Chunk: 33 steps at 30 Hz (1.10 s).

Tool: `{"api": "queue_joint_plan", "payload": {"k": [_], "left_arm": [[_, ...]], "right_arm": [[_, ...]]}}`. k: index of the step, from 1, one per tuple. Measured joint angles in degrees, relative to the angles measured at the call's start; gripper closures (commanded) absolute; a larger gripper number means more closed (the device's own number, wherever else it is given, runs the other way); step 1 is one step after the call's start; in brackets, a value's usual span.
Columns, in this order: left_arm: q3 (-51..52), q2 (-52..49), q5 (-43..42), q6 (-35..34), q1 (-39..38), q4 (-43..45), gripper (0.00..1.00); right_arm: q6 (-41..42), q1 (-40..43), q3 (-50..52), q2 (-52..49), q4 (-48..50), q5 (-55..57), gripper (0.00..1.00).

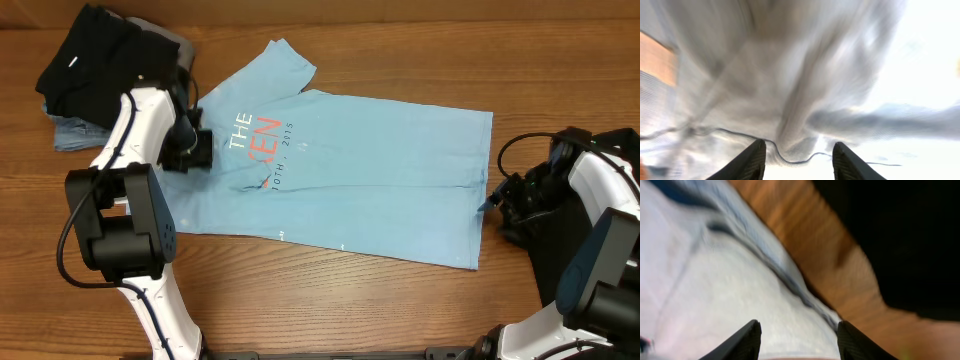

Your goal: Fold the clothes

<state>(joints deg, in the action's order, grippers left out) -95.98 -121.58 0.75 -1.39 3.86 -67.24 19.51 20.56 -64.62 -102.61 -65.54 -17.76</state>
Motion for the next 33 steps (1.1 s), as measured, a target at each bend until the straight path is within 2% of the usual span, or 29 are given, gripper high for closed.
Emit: {"api": "queue_joint_plan", "payload": {"k": [6, 9, 10, 14, 15, 23, 25, 26, 27, 28, 29, 33], "left_arm": [[-3.2, 0.0, -1.2, 0.0, 0.0, 1.4, 0.43], [-3.1, 0.0, -1.4, 0.3, 0.0, 2.6, 0.43], [-2.9, 0.0, -1.5, 0.5, 0.0, 3.0, 0.46], [-1.2, 0.0, -1.7, 1.4, 0.0, 4.7, 0.68], [-0.4, 0.0, -1.6, 1.8, 0.0, 5.4, 0.72], [5.0, -0.1, -1.8, 2.0, 0.0, 10.2, 0.85], [5.0, -0.1, -1.8, 2.0, 0.0, 10.5, 0.86], [5.0, -0.1, -1.8, 2.0, 0.0, 10.8, 0.87], [5.0, -0.1, -1.8, 2.0, 0.0, 10.9, 0.84], [5.0, -0.1, -1.8, 2.0, 0.0, 11.0, 0.77], [5.0, -0.1, -1.8, 2.0, 0.0, 11.0, 0.73], [4.6, -0.1, -1.8, 2.2, 0.0, 9.1, 0.72]], "right_arm": [[-2.4, -0.9, 2.5, 0.0, -1.7, -0.3, 0.47], [-2.9, -0.9, 6.6, 0.0, 0.3, 0.0, 0.60], [-2.8, -0.9, 8.2, 0.0, 0.8, 0.0, 0.65], [-3.2, -0.9, 10.6, 0.0, 0.7, 0.2, 0.89], [-2.9, -0.9, 10.7, 0.0, 0.4, 0.3, 0.92], [-1.1, -0.3, 10.7, 0.0, 0.2, 4.2, 0.94], [-0.8, 0.1, 10.7, 0.0, -0.2, 4.9, 0.91], [-0.5, 0.2, 10.7, 0.0, -0.3, 5.4, 0.79], [-0.4, 0.3, 10.7, 0.0, -0.5, 5.7, 0.61], [-0.1, 0.3, 10.7, 0.0, -1.0, 6.2, 0.51], [0.0, 0.4, 10.6, 0.0, -1.6, 6.5, 0.48], [-0.4, 0.5, 8.6, 0.1, -4.2, 6.8, 0.42]]}}
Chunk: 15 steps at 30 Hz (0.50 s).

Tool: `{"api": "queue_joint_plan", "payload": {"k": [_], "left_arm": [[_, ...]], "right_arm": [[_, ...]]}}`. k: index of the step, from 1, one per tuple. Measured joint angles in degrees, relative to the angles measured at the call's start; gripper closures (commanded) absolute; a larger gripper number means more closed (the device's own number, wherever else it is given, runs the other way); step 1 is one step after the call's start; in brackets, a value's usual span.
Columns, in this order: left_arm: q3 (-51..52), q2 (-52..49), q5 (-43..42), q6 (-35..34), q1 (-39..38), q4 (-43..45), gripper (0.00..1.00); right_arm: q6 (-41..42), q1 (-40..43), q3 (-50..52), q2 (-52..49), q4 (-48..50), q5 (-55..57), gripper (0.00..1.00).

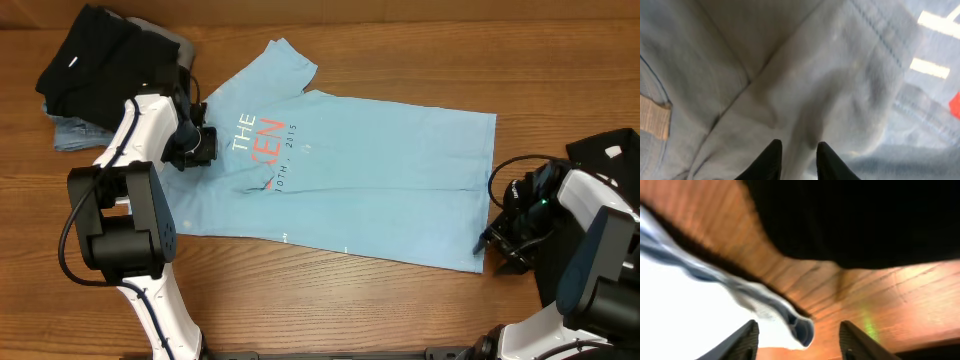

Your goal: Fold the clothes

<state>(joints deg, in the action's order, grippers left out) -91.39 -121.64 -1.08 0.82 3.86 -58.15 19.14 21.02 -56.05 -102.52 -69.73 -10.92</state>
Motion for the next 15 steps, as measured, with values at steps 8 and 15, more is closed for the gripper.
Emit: {"api": "queue_joint_plan", "payload": {"k": [8, 15], "left_arm": [[-17.2, -0.4, 0.0, 0.0, -0.1, -15.3, 0.64], [-26.7, -0.3, 1.0, -4.0, -0.1, -31.7, 0.85]], "right_arm": [[-1.6, 0.0, -11.2, 8.0, -4.6, -4.1, 0.34], [-2.7, 0.0, -14.1, 16.0, -9.6, -7.1, 0.40]]}}
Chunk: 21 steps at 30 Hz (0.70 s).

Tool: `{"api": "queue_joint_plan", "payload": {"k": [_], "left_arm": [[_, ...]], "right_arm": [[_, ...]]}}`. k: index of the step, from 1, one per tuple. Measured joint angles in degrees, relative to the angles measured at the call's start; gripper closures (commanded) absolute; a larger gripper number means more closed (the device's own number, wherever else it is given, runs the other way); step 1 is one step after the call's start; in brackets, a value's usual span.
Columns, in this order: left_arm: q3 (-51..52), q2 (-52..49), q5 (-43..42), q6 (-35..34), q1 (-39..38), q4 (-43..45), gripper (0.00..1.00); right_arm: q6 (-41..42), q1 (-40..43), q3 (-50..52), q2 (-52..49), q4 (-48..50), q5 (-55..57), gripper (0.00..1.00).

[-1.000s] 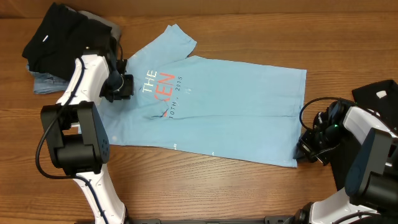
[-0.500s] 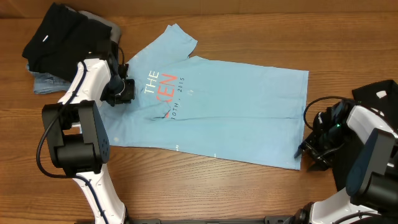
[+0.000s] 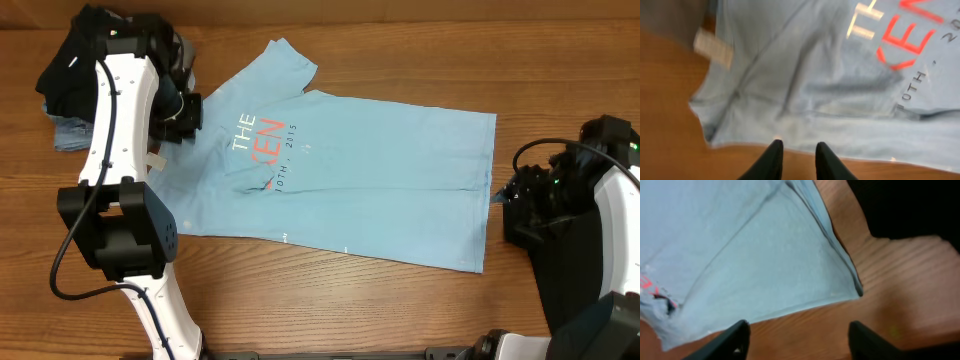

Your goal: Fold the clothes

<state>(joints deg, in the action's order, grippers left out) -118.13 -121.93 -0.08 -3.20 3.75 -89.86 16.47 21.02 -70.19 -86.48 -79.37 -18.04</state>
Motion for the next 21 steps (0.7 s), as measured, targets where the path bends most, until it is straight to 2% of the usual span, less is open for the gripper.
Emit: {"api": "queue_joint_plan", "payload": {"k": [4, 9, 11, 14, 17, 19, 21], "left_arm": [[0.0, 0.0, 2.6, -4.2, 1.9, -5.7, 0.91], [0.0, 1.6, 3.0, -5.5, 8.5, -6.6, 0.88], [0.1, 3.9, 2.2, -5.4, 11.0, -6.6, 0.82], [1.7, 11.0, 1.6, -5.2, 14.9, -6.4, 0.57], [5.2, 19.9, 1.1, -4.9, 18.0, -6.2, 0.46], [10.5, 26.8, 0.9, -5.3, 21.3, -4.5, 0.47], [15.4, 29.2, 0.4, -5.5, 23.2, -1.6, 0.51]], "right_arm": [[-0.4, 0.0, 0.0, 1.3, -0.5, -0.3, 0.36], [-0.8, 0.0, 0.0, 10.1, -0.7, -0.6, 0.26], [-0.7, 0.0, 0.0, 15.0, -1.8, -0.7, 0.20], [-0.4, 0.0, 0.0, 20.0, -3.6, -1.0, 0.16], [0.0, 0.0, 0.2, 21.8, -4.5, -1.1, 0.14], [0.7, 0.0, 2.2, 21.6, -3.7, -1.1, 0.14], [1.5, 0.0, 5.7, 21.3, -2.6, -1.2, 0.15]]}}
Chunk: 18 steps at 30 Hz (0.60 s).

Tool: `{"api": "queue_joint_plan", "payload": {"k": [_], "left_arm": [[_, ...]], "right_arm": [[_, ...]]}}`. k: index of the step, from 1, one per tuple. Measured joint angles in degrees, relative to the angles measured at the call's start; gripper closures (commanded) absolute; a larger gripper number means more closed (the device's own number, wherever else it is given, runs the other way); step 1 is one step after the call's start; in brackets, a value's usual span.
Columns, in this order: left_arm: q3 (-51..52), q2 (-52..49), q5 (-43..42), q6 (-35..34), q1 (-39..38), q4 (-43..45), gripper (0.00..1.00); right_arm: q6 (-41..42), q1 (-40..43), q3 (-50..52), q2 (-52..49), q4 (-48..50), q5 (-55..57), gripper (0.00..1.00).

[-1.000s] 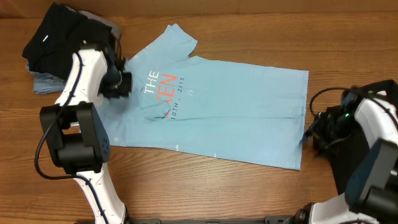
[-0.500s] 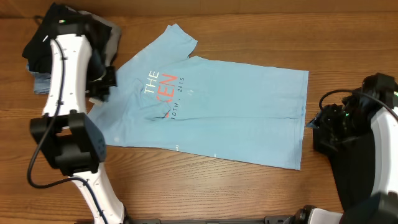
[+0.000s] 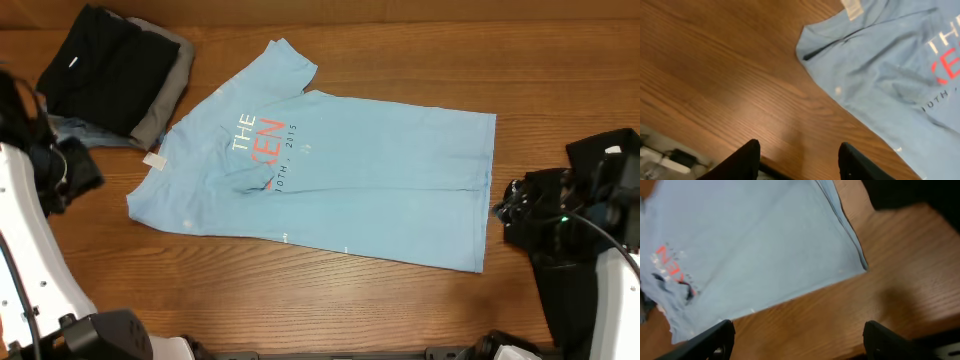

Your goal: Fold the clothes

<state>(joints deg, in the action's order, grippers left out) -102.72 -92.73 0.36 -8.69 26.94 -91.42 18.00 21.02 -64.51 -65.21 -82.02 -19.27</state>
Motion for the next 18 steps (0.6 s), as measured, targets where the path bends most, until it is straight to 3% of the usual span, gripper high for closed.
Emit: {"api": "queue_joint_plan", "payload": {"k": [3, 6, 9, 11, 18], "left_arm": [[11.3, 0.1, -1.7, -0.2, 2.2, 5.2, 0.47], [21.9, -1.8, -4.4, -0.3, 3.1, 14.6, 0.29], [31.8, -2.9, -7.3, -0.4, 3.2, 23.7, 0.26], [35.2, -3.0, -9.6, -0.4, 3.2, 28.7, 0.17], [40.7, -3.0, -11.7, -0.6, 3.2, 38.0, 0.14]], "right_arm": [[0.5, 0.0, 7.3, -1.0, 2.0, -0.7, 0.15], [1.1, 0.0, 14.2, -2.1, 5.7, -2.7, 0.15], [1.6, 0.0, 17.7, -2.3, 9.8, -4.1, 0.15], [2.1, 0.0, 19.5, -2.4, 13.6, -4.6, 0.15], [5.4, 0.0, 23.6, -4.3, 21.7, -5.7, 0.14]]}}
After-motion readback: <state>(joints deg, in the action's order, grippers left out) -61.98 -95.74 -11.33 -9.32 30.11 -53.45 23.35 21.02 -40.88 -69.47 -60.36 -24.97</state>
